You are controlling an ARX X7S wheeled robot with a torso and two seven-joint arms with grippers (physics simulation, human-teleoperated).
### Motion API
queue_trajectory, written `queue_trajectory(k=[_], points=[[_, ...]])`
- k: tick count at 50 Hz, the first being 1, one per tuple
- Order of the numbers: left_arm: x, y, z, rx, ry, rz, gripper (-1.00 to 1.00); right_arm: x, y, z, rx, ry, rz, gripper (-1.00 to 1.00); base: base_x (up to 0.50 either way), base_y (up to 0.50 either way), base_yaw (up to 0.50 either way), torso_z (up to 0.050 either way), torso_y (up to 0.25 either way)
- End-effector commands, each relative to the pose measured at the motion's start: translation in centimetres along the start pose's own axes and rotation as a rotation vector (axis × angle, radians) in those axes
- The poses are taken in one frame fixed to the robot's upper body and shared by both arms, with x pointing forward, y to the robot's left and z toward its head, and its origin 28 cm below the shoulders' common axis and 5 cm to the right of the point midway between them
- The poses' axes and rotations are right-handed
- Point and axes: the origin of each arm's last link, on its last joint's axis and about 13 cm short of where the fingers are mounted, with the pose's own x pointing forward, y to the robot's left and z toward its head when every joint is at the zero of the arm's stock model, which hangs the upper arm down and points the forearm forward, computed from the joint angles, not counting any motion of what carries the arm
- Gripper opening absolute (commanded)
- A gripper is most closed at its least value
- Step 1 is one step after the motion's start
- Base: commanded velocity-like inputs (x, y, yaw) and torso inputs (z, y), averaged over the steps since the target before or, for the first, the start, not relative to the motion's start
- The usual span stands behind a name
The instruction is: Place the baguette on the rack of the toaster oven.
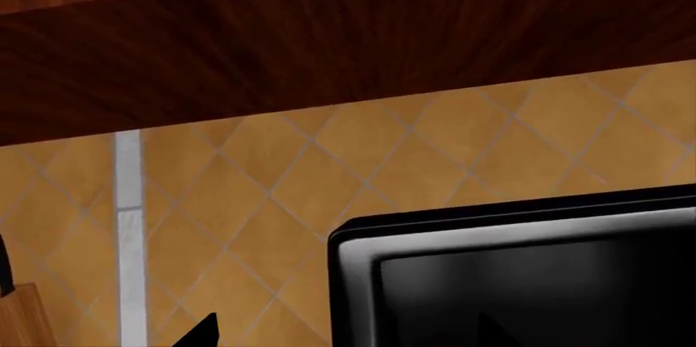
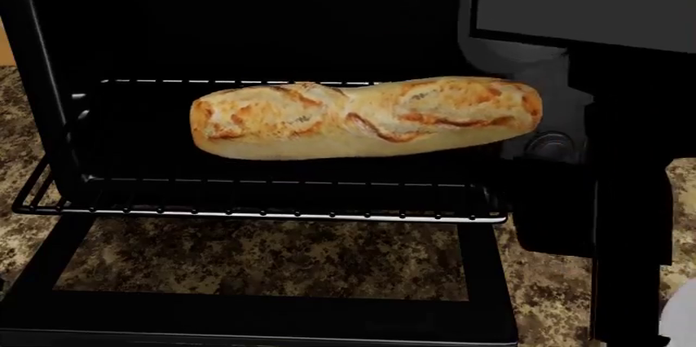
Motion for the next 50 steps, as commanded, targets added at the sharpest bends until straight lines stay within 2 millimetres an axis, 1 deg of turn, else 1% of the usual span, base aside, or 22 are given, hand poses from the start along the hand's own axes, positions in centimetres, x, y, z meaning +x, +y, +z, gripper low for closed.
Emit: queue_trajectory(k=[1,9,15,20,34,50], points=[[0.0,0.0,0.0,-0.005,0.0,-0.001,1.0,1.0,-0.7,0.9,0.018,0.011,-0.013,-1.0,0.0,0.0,0.0,0.0,0.0],[0.0,0.1,0.0,-0.012,-0.003,0.002,1.0,2.1,-0.9,1.2,0.023,0.042,-0.024,-1.0,0.0,0.0,0.0,0.0,0.0],[-0.1,0.1,0.0,-0.015,-0.007,0.004,1.0,3.2,-0.8,1.0,0.034,0.111,-0.04,-1.0,0.0,0.0,0.0,0.0,0.0],[-0.1,0.2,0.1,-0.019,-0.008,0.003,1.0,3.4,-0.9,1.3,0.039,0.121,-0.043,-1.0,0.0,0.0,0.0,0.0,0.0],[-0.1,0.2,0.2,-0.028,-0.011,0.002,1.0,3.9,-0.2,2.1,0.007,0.147,-0.047,-1.0,0.0,0.0,0.0,0.001,0.0],[-0.1,0.2,0.2,-0.031,-0.01,0.002,1.0,4.8,-0.3,1.9,0.021,0.164,-0.063,-1.0,0.0,0.0,0.0,0.0,0.001]])
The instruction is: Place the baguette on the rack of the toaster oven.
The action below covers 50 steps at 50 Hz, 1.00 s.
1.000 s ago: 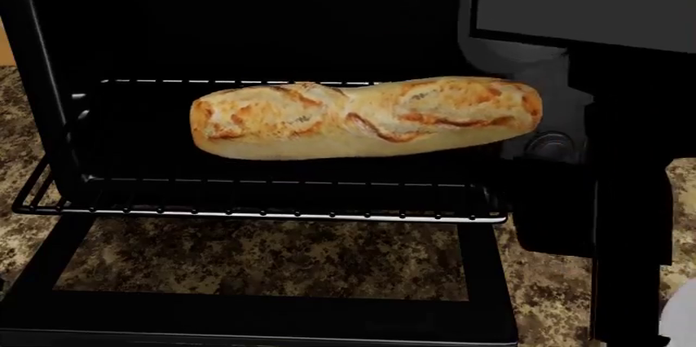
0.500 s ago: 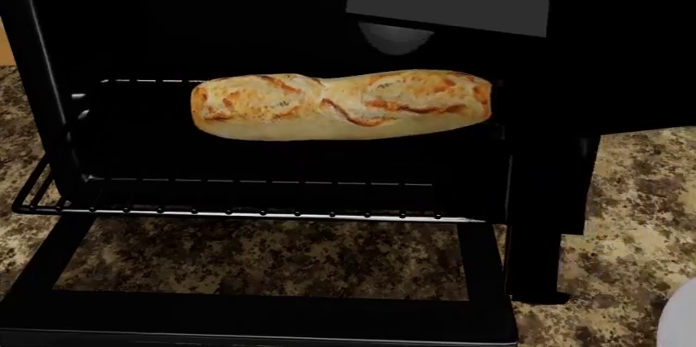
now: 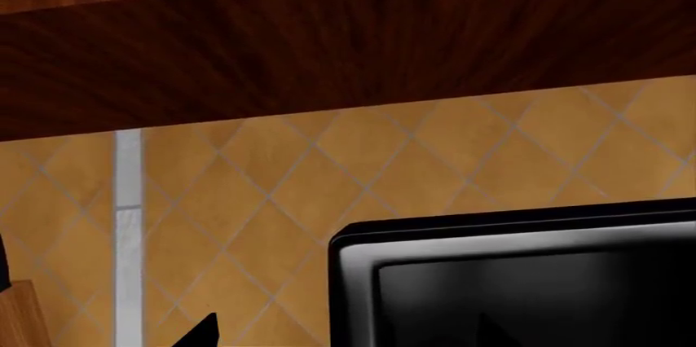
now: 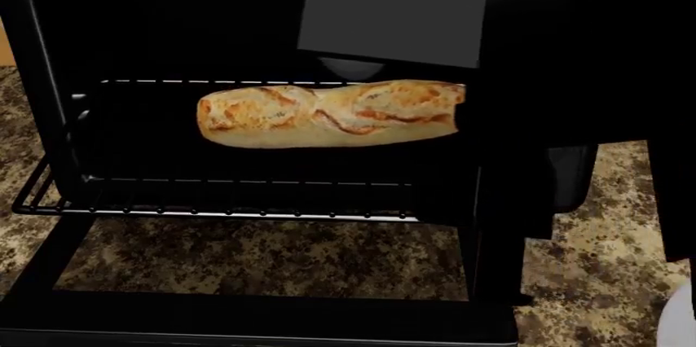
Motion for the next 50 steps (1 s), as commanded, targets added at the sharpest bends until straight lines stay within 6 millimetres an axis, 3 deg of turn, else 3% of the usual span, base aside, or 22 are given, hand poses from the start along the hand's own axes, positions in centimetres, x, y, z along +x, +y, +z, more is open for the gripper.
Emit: queue_trajectory(k=[1,35,50], points=[[0.0,0.0,0.1,-0.004,-0.001,0.001,1.0,0.3,0.0,0.2,-0.009,0.011,-0.028,-1.0,0.0,0.0,0.0,0.0,0.0],[0.1,0.0,0.0,0.006,0.001,-0.001,1.0,1.8,-1.1,0.1,-0.016,0.019,-0.045,-1.0,0.0,0.0,0.0,0.0,0.0],[0.0,0.0,0.0,0.002,0.001,-0.001,1.0,3.8,-1.5,0.1,0.021,0.039,-0.018,-1.0,0.0,0.0,0.0,0.0,0.001]])
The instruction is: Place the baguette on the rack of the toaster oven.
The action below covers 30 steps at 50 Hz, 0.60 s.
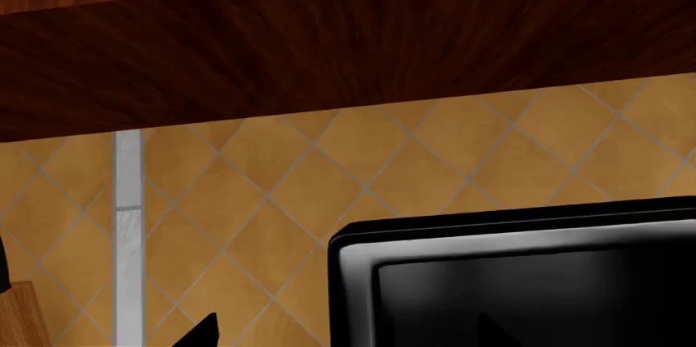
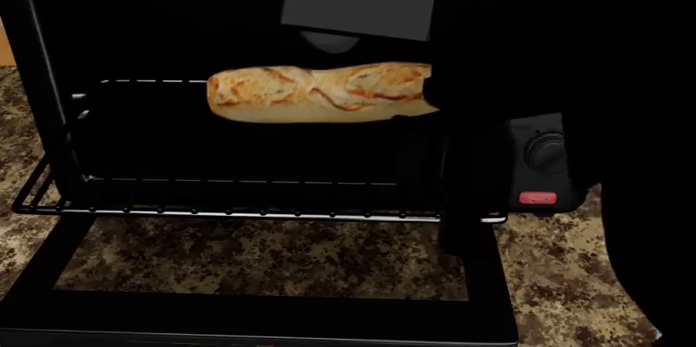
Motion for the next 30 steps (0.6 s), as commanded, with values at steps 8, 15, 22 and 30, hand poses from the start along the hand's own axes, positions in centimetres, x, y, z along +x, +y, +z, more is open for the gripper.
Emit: queue_trajectory(k=[8,15,22,30], points=[[0.0,0.0,0.0,-0.001,-0.001,0.0,1.0,1.4,0.0,0.0,-0.008,0.021,0.019,-1.0,0.0,0.0,0.0,0.0,0.0],[0.0,0.0,0.0,0.0,-0.001,0.0,1.0,1.7,0.1,0.0,-0.011,0.026,0.028,-1.0,0.0,0.0,0.0,0.0,0.0],[0.0,0.0,-0.1,0.002,-0.002,-0.002,1.0,1.8,0.0,-0.2,-0.013,0.035,0.027,-1.0,0.0,0.0,0.0,0.0,0.0],[0.0,0.0,-0.1,0.003,-0.002,-0.003,1.0,2.2,-0.3,-0.3,-0.003,0.041,0.019,-1.0,0.0,0.0,0.0,0.0,0.0]])
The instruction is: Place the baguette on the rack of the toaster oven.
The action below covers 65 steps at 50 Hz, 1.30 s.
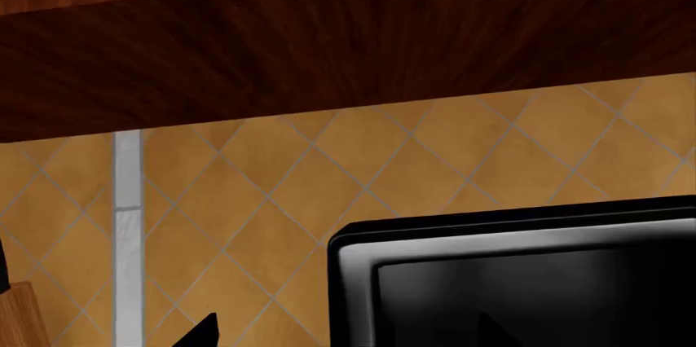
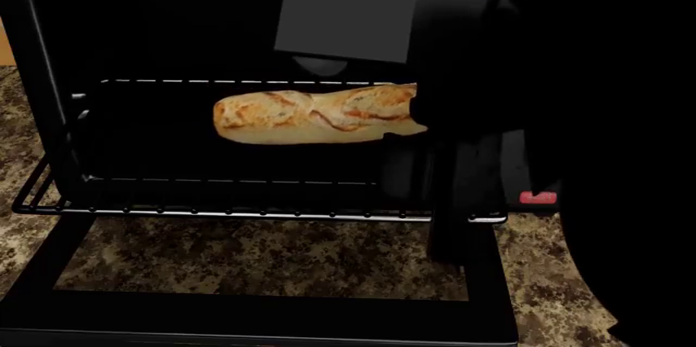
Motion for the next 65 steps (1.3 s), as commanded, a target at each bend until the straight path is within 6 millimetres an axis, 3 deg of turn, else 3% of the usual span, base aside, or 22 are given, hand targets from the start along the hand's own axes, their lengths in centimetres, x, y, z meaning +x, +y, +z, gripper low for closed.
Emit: queue_trajectory(k=[1,15,16,37,65], points=[[0.0,0.0,0.0,0.002,0.0,-0.001,1.0,0.3,-0.3,-0.1,-0.006,0.01,-0.021,-1.0,0.0,0.0,0.0,0.0,0.0],[0.0,0.0,0.0,0.001,-0.001,-0.002,1.0,0.2,-0.4,0.1,-0.001,0.006,-0.021,-1.0,0.0,0.0,0.0,0.001,0.001],[0.0,0.0,0.1,0.001,-0.001,-0.002,1.0,0.1,-0.4,0.1,0.0,0.002,-0.023,1.0,0.0,0.0,0.0,0.0,0.0],[0.0,0.0,0.0,0.0,0.001,-0.003,1.0,-0.7,-0.3,0.7,-0.024,-0.013,-0.024,1.0,0.0,0.0,0.0,0.0,0.0],[0.0,-0.1,0.0,0.006,0.005,-0.011,1.0,-5.8,3.4,-0.8,-0.028,-0.107,-0.053,1.0,0.0,0.0,0.0,0.0,0.0]])
